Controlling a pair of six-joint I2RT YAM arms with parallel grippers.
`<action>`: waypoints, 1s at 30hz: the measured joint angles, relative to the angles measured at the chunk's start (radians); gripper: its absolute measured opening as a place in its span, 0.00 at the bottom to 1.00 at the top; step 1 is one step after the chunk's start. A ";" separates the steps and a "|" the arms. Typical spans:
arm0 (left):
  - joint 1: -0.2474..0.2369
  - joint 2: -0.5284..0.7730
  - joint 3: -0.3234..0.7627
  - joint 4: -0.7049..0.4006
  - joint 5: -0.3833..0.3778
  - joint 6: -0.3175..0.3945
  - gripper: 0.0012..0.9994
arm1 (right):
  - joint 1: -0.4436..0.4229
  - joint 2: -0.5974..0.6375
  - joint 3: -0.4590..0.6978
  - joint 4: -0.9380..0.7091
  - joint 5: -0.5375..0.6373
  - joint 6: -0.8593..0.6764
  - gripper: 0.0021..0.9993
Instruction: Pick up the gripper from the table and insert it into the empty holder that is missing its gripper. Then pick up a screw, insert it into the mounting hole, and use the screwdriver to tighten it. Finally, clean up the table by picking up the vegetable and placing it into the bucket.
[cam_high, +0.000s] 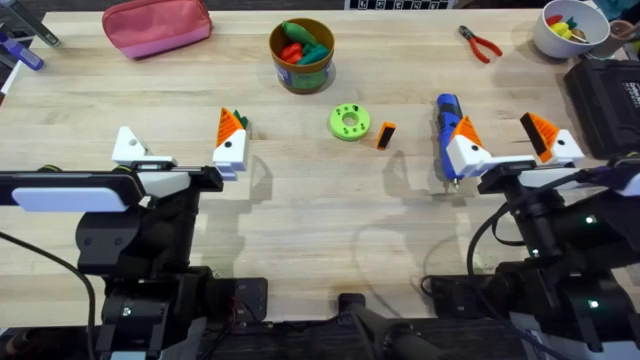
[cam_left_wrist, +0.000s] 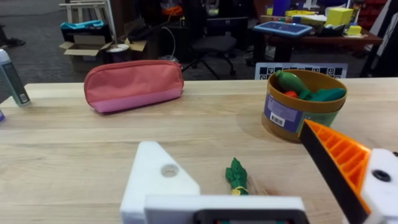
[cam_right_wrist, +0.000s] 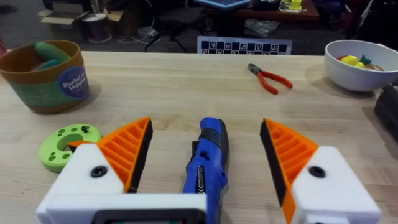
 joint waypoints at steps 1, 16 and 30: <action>0.000 0.000 0.000 0.000 0.000 0.000 0.99 | 0.000 0.000 0.000 0.000 0.000 0.000 0.99; -0.004 0.000 0.077 -0.018 0.000 0.004 0.99 | 0.000 0.002 0.032 0.144 -0.003 -0.002 0.99; -0.005 0.403 0.671 -0.502 -0.052 0.017 0.99 | 0.000 0.296 0.505 -0.279 -0.003 -0.008 0.99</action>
